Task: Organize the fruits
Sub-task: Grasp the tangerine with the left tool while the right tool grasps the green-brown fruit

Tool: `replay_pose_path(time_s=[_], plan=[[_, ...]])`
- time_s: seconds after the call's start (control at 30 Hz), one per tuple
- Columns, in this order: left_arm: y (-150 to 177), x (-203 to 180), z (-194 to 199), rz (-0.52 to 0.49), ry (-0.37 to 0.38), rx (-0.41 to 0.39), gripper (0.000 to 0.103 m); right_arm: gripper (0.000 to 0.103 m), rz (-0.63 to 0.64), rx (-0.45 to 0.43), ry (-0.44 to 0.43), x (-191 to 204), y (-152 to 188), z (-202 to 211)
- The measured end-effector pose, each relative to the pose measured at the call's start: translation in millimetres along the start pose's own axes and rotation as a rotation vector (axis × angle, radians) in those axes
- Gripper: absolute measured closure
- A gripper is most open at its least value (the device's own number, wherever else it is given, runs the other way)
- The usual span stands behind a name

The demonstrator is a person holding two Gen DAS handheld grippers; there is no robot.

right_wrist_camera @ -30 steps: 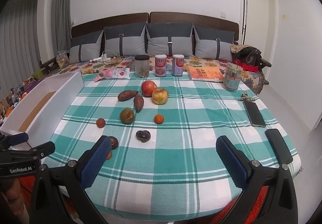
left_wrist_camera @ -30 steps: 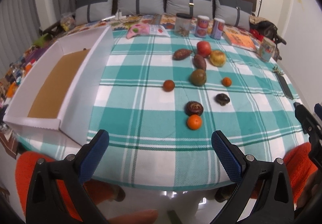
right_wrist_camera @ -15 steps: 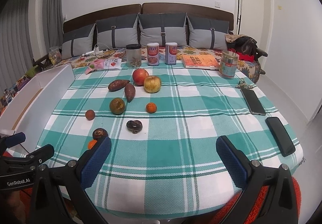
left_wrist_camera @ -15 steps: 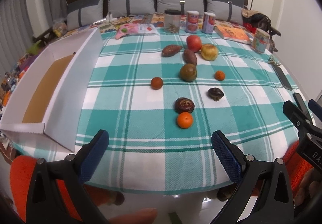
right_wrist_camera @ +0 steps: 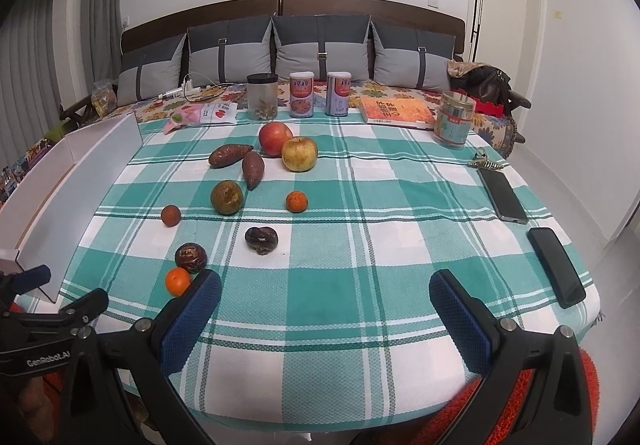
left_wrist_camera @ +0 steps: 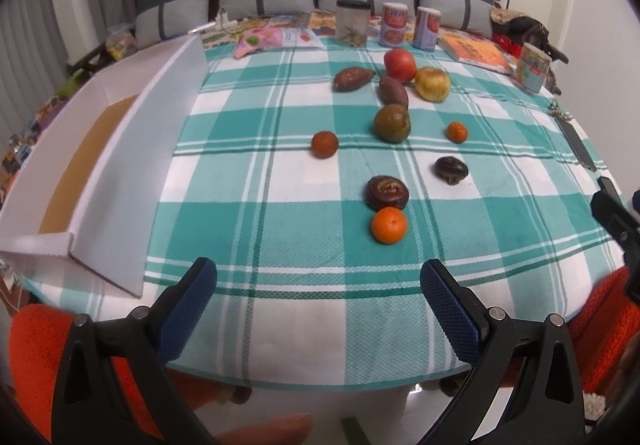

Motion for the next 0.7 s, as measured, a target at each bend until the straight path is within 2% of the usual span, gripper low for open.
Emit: replay_pose_path(time_s=[0.17,0.23,0.37,0.43,0.47,0.57,0.7], plan=[[-0.6,-2.6,-42.9,0.001,0.031,0.088,0.001,0.0,0.015,0.039,-0.096,6.0,-6.3,-32.7],[-1.6,-8.4,-56.6,-0.014,0.036,0.106,0.001,0.0,0.043,0.105,-0.065,9.4,-5.9,-63.3],[-4.8,-23.9,-81.4,-0.09,-0.014,0.109,0.001,0.0,0.078,0.189,-0.009,10.0,3.4,-110.6],[-3.9,-25.8,-92.6,-0.101,-0.02,0.125,0.0,0.0,0.093,0.23,-0.012,11.8,11.1,-128.1],[-3.8,-24.7,-92.7,-0.087,0.0,0.104,0.0,0.0,0.098,0.239,-0.01,11.3,14.3,-132.9],[-3.4,-20.5,-96.1,-0.063,0.042,0.111,0.0,0.0,0.123,0.261,-0.009,12.2,24.5,-144.4],[-2.2,-19.8,-96.1,-0.069,0.047,0.087,0.0,0.0,0.085,0.275,-0.053,6.2,30.1,-153.1]])
Point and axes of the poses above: each gripper's, at about its wrist camera, not at the fingertips, and z roughly against the way its jaws point, x to its left, y to its underside, the point moved 6 cm from there along -z, roughly the way its jaws point, and after that the axes turned 13 degrees about x, right-handed, at the moved point
